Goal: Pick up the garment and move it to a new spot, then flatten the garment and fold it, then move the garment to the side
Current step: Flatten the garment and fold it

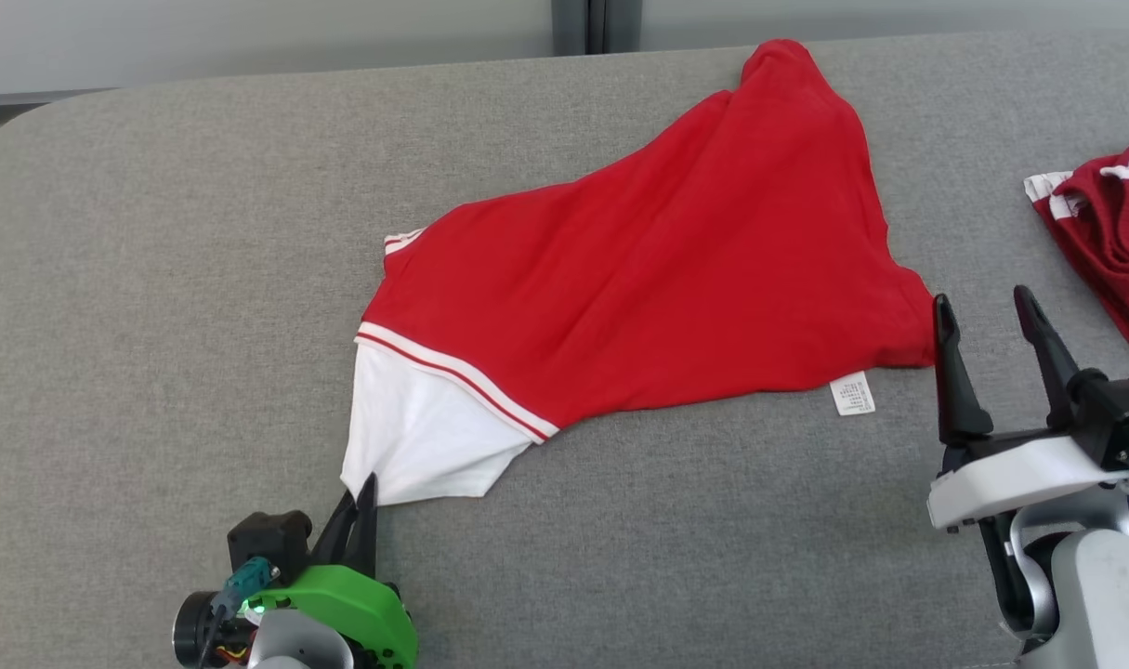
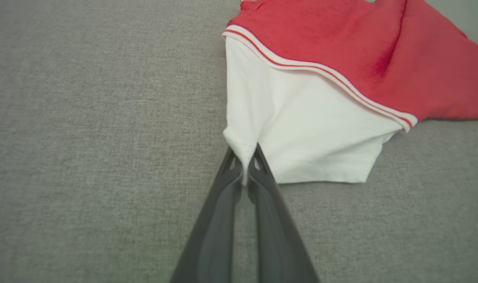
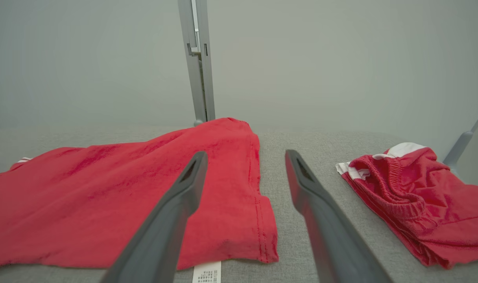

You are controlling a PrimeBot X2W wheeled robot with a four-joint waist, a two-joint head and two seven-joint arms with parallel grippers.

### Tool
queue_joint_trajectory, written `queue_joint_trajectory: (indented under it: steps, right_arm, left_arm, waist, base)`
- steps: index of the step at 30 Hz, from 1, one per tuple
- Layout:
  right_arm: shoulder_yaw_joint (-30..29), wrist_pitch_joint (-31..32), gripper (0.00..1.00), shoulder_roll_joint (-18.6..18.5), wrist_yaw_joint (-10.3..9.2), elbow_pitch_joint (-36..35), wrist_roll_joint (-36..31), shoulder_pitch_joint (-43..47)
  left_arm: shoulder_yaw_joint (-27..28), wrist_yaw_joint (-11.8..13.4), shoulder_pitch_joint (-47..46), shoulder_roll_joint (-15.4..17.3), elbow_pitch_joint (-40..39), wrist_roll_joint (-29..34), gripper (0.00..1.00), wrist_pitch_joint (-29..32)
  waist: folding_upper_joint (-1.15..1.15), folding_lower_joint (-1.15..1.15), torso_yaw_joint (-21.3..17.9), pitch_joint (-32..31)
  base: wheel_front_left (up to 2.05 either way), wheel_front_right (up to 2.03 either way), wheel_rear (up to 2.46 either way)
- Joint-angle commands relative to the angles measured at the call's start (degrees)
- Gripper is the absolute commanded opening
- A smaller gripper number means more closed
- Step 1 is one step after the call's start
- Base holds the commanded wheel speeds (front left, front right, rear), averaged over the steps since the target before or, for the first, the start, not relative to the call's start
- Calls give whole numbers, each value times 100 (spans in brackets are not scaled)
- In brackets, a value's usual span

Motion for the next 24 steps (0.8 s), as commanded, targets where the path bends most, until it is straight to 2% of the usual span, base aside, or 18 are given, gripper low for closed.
queue_joint_trajectory:
  steps: [1,2,3,7,12,18,24]
  right_arm:
    - [-23,-28,100,41,-9,-11,-82,125]
    - [-33,-50,100,75,-9,0,-85,182]
    - [-44,-63,100,124,-9,27,-99,248]
    - [-8,-157,100,237,-9,130,-103,442]
    - [24,-251,100,324,-9,266,-116,535]
    - [61,-334,100,366,-9,348,-129,470]
    - [279,-405,100,376,-9,600,-6,263]
  left_arm:
    - [20,38,89,8,-35,-80,68,48]
    - [12,46,121,-1,-42,-103,98,77]
    - [-1,53,160,-6,-41,-123,100,112]
    - [26,111,260,-10,-52,-189,100,122]
    - [70,195,196,22,-223,-124,100,-218]
    - [48,190,9,-9,-573,9,100,-617]
    - [63,228,-38,-55,-647,69,100,-745]
  waist:
    - [0,0,53,-74]
    - [0,0,49,-89]
    - [0,0,40,-112]
    - [0,0,-30,-211]
    - [0,0,-117,-402]
    - [0,0,-175,-699]
    - [0,0,-226,-867]
  base:
    - [0,0,0]
    - [0,0,0]
    - [0,0,0]
    - [0,0,0]
    - [0,0,0]
    - [0,0,0]
    - [0,0,0]
